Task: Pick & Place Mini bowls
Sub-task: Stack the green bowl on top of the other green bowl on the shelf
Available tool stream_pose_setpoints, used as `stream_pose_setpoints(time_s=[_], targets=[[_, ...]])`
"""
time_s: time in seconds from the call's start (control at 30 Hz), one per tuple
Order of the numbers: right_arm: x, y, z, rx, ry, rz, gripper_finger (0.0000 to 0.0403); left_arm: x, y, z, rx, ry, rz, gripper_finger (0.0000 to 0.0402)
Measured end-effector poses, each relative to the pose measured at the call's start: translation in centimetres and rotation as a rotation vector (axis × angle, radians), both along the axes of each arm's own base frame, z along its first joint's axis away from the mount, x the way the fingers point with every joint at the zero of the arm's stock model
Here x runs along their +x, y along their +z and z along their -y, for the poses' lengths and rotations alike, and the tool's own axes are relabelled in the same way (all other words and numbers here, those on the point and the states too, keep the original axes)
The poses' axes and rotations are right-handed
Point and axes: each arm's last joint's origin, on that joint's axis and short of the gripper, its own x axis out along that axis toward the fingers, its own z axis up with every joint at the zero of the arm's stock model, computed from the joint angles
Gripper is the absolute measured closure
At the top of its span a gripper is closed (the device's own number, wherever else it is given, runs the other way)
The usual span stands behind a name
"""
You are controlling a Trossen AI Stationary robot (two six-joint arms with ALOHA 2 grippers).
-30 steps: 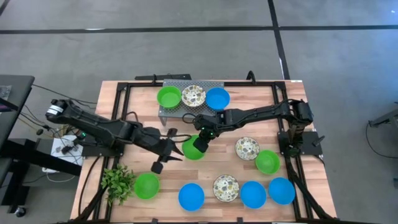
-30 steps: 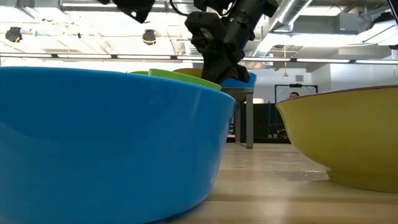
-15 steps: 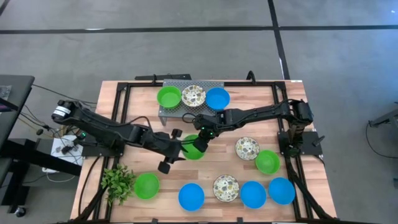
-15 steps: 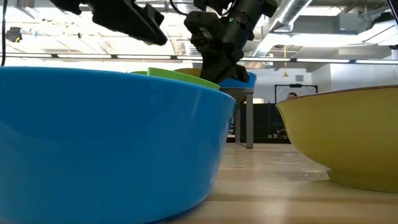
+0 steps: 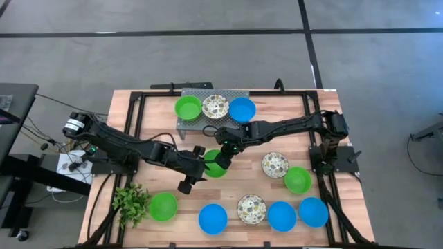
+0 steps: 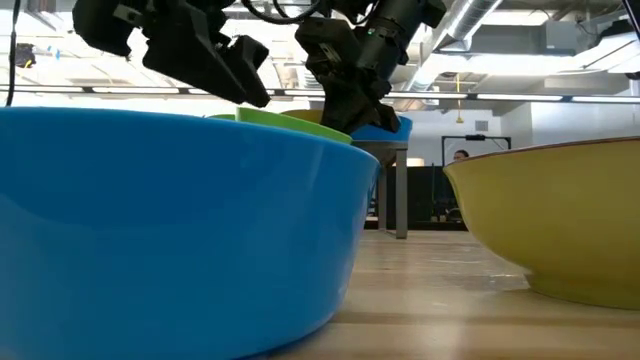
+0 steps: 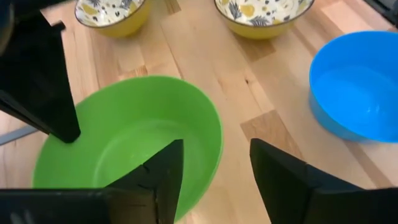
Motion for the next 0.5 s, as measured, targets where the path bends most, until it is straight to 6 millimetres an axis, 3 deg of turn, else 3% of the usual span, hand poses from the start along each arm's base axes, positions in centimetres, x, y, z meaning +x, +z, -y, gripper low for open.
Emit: stream_pose_setpoints(time_s=[0.5], targets=[[0.10, 0.05, -0.18, 0.054, 0.033, 0.012, 0.0401, -0.29, -0.29, -0.28, 0.059, -0.025, -0.032, 0.0283]])
